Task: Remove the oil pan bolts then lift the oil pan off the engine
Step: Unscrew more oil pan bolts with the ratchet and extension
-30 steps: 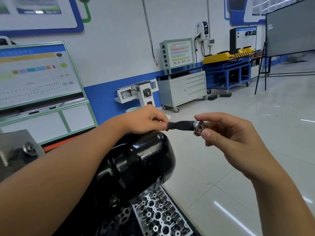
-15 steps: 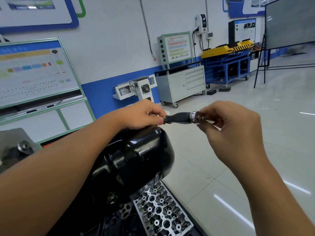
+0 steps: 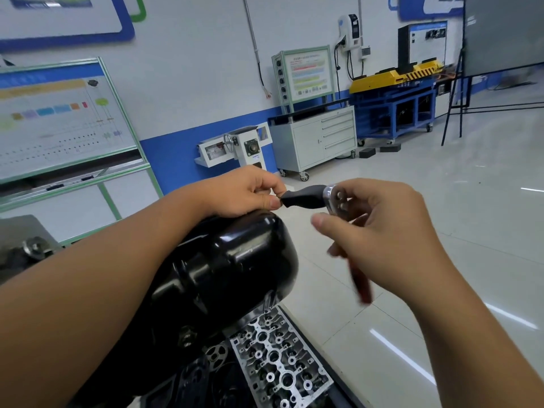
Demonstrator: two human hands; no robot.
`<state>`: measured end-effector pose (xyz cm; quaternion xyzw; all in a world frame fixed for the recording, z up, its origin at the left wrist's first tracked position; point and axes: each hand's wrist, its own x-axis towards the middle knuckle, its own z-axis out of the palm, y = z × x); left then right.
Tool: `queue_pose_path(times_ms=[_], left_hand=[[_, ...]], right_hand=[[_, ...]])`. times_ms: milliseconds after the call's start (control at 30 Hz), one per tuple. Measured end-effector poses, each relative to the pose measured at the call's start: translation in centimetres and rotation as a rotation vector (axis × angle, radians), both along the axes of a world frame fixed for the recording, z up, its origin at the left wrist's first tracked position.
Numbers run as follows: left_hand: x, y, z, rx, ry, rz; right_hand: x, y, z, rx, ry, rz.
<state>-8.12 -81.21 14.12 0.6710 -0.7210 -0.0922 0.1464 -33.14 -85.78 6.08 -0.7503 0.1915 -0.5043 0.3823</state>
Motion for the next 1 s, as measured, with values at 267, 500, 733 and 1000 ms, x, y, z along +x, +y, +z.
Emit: queue_pose_path(times_ms=[267, 500, 733, 1000], left_hand=[[0.6, -0.1, -0.3, -0.014, 0.066, -0.007], [0.5, -0.1, -0.1, -0.014, 0.048, -0.012], [0.7, -0.3, 0.1, -0.003, 0.013, 0.002], [0.9, -0.3, 0.1, -0.018, 0.016, -0.026]], right_hand=[[0.7, 0.2, 0.0, 0.589, -0.393, 0.685], [0.8, -0.4, -0.4, 0.554, -0.378, 0.672], [-0.3, -0.1, -1.1, 0.545, -0.423, 0.713], [-1.0, -0.2, -0.4, 0.389, -0.230, 0.179]])
